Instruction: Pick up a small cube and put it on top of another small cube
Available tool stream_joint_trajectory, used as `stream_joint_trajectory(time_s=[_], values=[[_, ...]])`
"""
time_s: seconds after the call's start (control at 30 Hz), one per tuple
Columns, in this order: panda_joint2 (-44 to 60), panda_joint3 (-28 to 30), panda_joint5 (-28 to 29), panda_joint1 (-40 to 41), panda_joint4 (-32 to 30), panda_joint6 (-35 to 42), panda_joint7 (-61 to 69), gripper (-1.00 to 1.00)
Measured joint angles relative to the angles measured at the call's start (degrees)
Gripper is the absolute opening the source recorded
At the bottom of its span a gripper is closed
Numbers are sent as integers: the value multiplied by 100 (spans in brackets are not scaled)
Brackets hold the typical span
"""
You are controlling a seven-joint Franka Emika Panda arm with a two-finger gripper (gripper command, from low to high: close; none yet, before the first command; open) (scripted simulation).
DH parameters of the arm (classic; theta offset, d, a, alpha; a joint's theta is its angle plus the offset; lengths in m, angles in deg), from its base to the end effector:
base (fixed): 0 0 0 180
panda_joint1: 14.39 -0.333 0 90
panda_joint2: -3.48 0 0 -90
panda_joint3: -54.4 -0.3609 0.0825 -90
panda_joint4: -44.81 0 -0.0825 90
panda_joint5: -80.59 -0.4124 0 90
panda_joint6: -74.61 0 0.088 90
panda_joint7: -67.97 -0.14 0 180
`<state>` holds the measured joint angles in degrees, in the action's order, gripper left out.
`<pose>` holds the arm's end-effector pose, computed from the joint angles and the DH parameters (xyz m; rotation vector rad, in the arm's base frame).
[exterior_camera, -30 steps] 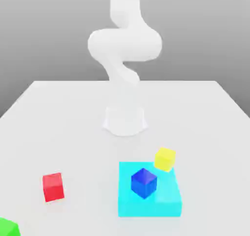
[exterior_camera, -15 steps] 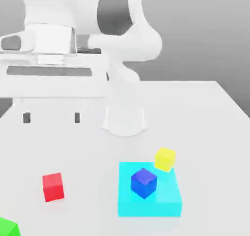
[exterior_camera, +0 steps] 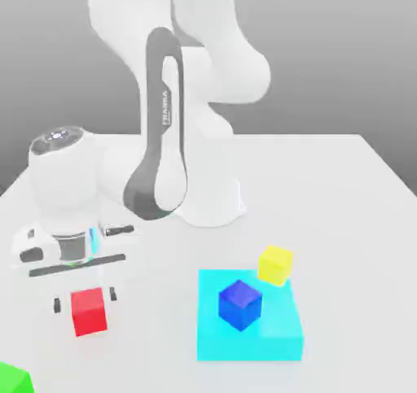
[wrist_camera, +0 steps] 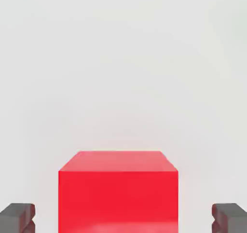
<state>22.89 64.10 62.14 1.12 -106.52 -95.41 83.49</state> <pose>0.3770 -0.2084 0.1140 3.0514 -0.7420 0.0007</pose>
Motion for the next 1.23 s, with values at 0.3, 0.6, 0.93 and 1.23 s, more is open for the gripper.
stream_joint_trajectory(time_s=[0.3,0.6,0.93,1.23], values=[[-519,353,545,-232,-121,398,-411,-100],[-1906,143,1505,-1191,-290,1573,-2317,-100],[-3043,-907,1789,-2116,-309,2668,-4705,-100],[-2164,-1017,1827,-2196,-446,1650,-4927,100]])
